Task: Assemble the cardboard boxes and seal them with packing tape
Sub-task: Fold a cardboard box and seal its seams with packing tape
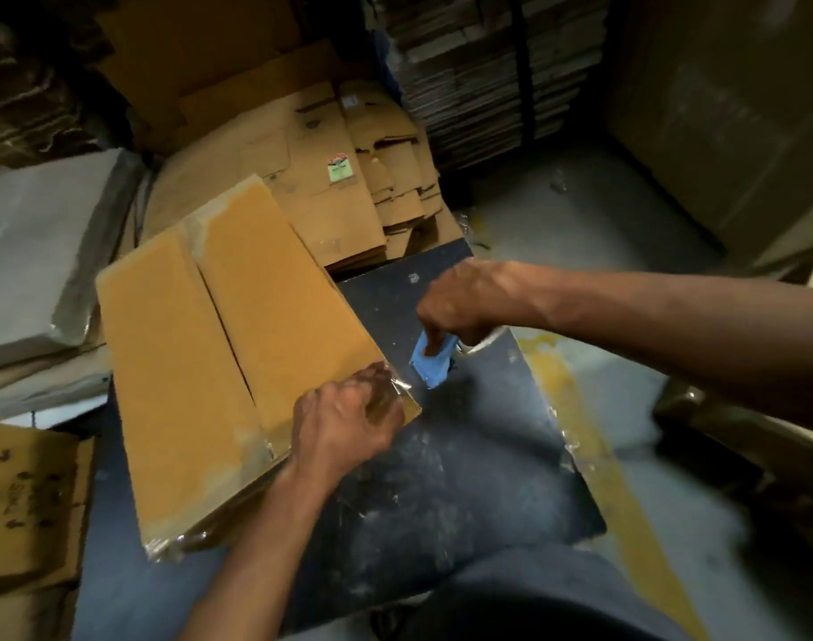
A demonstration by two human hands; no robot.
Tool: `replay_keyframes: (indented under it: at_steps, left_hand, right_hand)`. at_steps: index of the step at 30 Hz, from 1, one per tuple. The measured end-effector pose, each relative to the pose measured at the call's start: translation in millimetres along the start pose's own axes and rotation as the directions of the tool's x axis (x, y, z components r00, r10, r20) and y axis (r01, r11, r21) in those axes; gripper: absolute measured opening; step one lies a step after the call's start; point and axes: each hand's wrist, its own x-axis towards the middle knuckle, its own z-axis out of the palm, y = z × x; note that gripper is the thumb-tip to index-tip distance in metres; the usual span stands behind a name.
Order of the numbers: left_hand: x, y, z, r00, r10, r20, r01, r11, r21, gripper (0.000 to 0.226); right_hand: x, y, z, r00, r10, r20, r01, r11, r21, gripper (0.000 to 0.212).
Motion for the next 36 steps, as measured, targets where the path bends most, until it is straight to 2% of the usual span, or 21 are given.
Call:
replay_keyframes:
  at_steps: [3,6,10,14,18,21,24,26,29,31,33,36]
  left_hand:
    - [0.8,-1.2,2.0,0.997,0.070,0.030,-0.072,0.995,0.067,0.059]
    - [-0.3,-1.3,4.5,0.999,0.035,0.035,-0.037,0.998,0.044,0.069]
    - [-2.2,2.6,1.9,0.995,0.097,-0.029,-0.097,0.995,-0.006,0.063]
    - [-2.4,2.5,-2.0,0.992,0.119,-0.051,-0.120,0.993,-0.003,0.064]
    - [-1.9,-0.9,-0.9,0.996,0.086,-0.031,-0.086,0.996,0.003,0.065]
    - [-2.6,-0.3,2.0,0.997,0.067,-0.029,-0.067,0.998,-0.006,0.068]
    - [-3.9,4.7,2.7,0.991,0.063,-0.122,-0.073,0.995,-0.072,0.062]
    - [-4.3,5.2,2.9,0.987,0.085,-0.136,-0.096,0.993,-0.075,0.061]
    - [-0.9,1.5,-1.4,0.984,0.125,-0.126,-0.135,0.988,-0.079,0.058]
    - [2.3,-0.4,-4.8,0.981,0.153,-0.116,-0.162,0.984,-0.068,0.057]
    - [5.0,-3.6,-7.8,0.976,0.185,-0.118,-0.193,0.979,-0.061,0.056]
    - [11.2,-10.0,-13.3,0.978,0.181,-0.105,-0.192,0.976,-0.102,0.063]
  right_hand:
    - [-6.9,-1.5,-13.1,0.998,0.066,0.017,-0.066,0.998,0.007,0.044]
    - [-5.2,-5.5,-25.0,0.985,0.155,0.074,-0.157,0.987,0.028,0.042]
    - [24.7,-32.6,-27.6,0.939,0.320,0.128,-0.321,0.947,-0.016,0.034]
    - [49.6,-50.7,-23.9,0.896,0.396,0.200,-0.366,0.915,-0.169,0.050]
    - [49.8,-39.0,-12.6,0.931,0.343,0.126,-0.314,0.927,-0.206,0.041]
    - [36.4,-22.0,16.1,0.896,0.405,0.181,-0.348,0.896,-0.277,0.039]
    - [33.4,5.0,44.9,0.856,0.438,0.273,-0.420,0.899,-0.126,0.042]
    - [30.7,24.7,57.3,0.874,0.397,0.282,-0.429,0.901,0.061,0.040]
    - [17.4,48.8,71.1,0.927,0.216,0.306,-0.315,0.892,0.323,0.025]
    - [11.9,58.6,87.4,0.947,0.158,0.279,-0.270,0.863,0.427,0.036]
    - [11.1,64.3,109.2,0.958,0.167,0.235,-0.272,0.791,0.547,0.053]
    - [19.0,67.3,142.1,0.954,0.207,0.216,-0.299,0.650,0.699,0.060]
